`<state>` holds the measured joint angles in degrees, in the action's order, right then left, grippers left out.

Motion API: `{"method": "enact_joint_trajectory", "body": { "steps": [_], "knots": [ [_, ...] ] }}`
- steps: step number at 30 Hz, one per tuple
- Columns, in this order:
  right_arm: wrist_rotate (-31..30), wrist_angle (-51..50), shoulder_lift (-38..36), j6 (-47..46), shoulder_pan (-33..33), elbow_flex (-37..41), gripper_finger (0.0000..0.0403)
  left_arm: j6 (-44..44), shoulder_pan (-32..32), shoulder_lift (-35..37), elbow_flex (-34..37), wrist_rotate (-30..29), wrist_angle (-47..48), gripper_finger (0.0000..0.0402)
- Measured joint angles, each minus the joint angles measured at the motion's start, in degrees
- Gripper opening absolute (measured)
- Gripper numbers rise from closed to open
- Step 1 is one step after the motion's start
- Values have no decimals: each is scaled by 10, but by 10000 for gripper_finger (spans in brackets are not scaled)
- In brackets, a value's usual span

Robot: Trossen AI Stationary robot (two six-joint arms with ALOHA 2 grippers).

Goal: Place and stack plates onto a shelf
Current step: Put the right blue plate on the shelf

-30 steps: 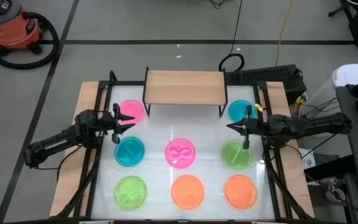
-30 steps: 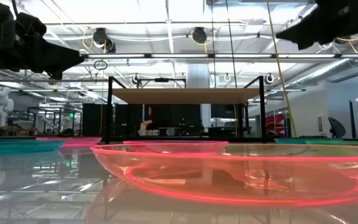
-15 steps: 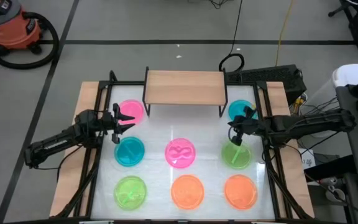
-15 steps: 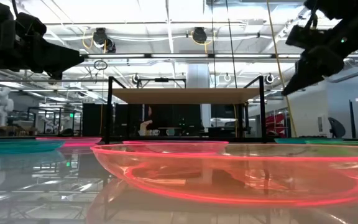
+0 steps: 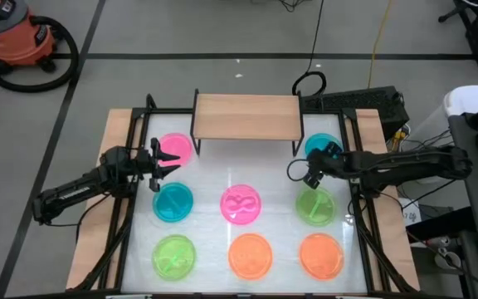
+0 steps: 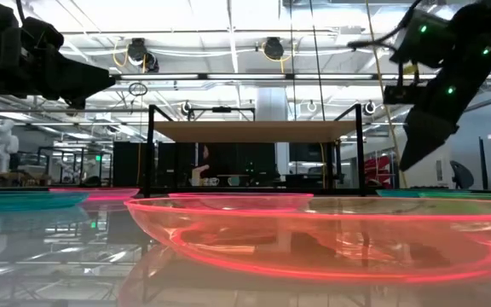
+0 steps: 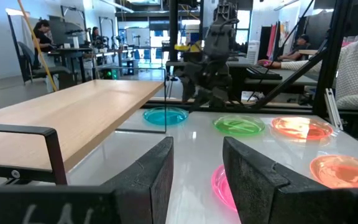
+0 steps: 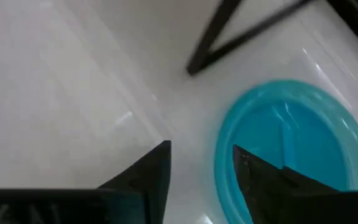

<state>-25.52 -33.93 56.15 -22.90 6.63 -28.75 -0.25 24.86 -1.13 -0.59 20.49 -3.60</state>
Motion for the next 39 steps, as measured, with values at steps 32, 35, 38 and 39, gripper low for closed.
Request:
{"method": "enact_joint_trajectory", "body": {
  "steps": [32, 35, 38, 39],
  "knots": [
    [-3, 46, 131, 13, 95, 45, 162, 0, 0, 0, 0, 0, 0, 145],
    [-2, 51, 131, 24, 95, 45, 143, 0, 0, 0, 0, 0, 0, 145],
    [-2, 61, 131, 40, 95, 46, 116, 0, 0, 0, 0, 0, 0, 145],
    [-1, 62, 131, 41, 95, 46, 106, 0, 0, 0, 0, 0, 0, 145]
  ]
}}
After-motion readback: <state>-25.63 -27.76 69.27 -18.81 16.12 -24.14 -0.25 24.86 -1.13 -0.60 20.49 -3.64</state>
